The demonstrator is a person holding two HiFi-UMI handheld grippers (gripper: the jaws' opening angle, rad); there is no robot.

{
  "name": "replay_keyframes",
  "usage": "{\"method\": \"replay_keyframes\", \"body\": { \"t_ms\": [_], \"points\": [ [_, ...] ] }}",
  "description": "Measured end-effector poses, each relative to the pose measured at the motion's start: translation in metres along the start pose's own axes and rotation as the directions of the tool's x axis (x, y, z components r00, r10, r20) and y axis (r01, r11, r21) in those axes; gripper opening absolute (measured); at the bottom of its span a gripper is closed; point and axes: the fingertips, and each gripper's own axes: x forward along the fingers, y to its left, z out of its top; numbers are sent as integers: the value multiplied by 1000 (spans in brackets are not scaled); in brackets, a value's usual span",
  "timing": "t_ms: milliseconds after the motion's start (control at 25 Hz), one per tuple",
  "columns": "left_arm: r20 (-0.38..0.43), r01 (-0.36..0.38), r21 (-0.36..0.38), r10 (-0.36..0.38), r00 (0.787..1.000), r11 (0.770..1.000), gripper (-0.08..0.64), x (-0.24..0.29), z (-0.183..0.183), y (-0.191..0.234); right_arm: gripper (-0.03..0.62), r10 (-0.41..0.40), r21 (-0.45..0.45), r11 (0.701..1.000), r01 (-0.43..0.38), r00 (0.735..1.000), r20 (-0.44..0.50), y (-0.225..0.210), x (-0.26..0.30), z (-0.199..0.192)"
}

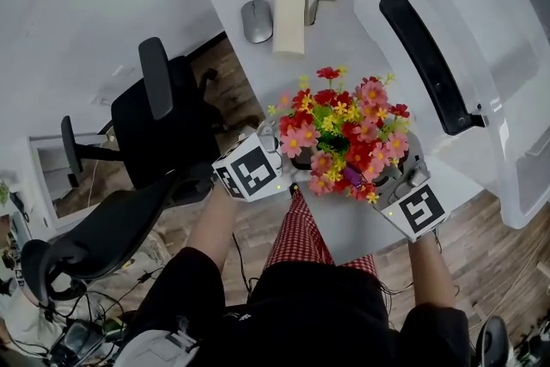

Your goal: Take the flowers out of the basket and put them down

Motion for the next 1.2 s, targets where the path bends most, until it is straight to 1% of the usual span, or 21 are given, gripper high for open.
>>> {"method": "replay_keyframes", "body": {
  "t_ms": [200,440,720,920,1080,1200],
  "points": [
    [-5,-2,-4,2,1000,1000,462,1,-2,-1,443,1,7,1000,-1,1000,-9,0,0,-3],
    [-34,-3,-2,3,999,1000,462,7,-10,-1,443,-1,12,1000,1,1000,-26,-2,1,-11],
    [-41,-3,7,3,999,1000,462,8,-10,0,443,-2,23,1000,2,1000,-22,-3,2,-13],
    [-36,-9,16,9,999,1000,462,8,-9,1,443,3,11,1000,-3,1000,-16,-4,2,-12],
    [-52,-15,40,17,999,999,462,10,-11,2,443,-3,-16,1000,3,1000,-14,-4,2,-14],
    [-57,-20,46,23,998,999,462,10,-12,2,443,-8,-16,1000,7,1000,-17,-5,2,-15]
  ]
}}
